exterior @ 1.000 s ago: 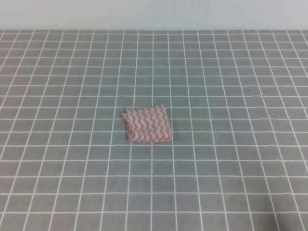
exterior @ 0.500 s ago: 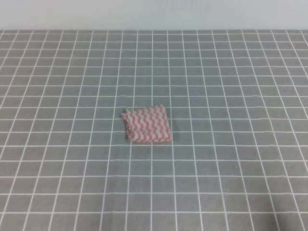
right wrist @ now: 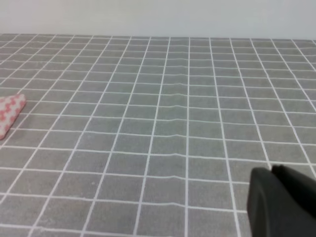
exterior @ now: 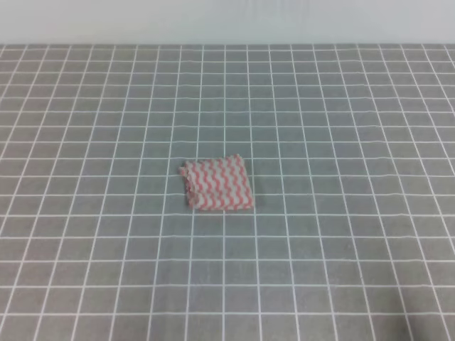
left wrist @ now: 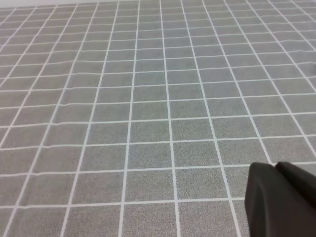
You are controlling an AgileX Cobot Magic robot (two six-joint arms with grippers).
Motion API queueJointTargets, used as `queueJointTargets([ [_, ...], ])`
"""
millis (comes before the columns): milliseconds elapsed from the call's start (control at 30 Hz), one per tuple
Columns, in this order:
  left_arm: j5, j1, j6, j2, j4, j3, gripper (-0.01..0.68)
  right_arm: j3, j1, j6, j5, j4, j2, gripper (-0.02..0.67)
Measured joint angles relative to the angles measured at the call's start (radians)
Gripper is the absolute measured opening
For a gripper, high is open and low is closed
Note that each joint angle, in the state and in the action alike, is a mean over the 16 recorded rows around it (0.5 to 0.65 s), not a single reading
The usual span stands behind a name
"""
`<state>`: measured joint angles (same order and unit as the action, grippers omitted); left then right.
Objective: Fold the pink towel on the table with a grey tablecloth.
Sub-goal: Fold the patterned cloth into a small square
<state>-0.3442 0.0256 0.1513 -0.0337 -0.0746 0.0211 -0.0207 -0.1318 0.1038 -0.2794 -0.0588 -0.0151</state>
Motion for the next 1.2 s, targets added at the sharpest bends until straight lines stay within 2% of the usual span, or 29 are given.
queueJointTargets([
  [1200,0.000,0.000,0.004,-0.001,-0.004,0.000,-0.002,0.003,0.000,0.000,0.000,0.001,0.001,-0.017],
])
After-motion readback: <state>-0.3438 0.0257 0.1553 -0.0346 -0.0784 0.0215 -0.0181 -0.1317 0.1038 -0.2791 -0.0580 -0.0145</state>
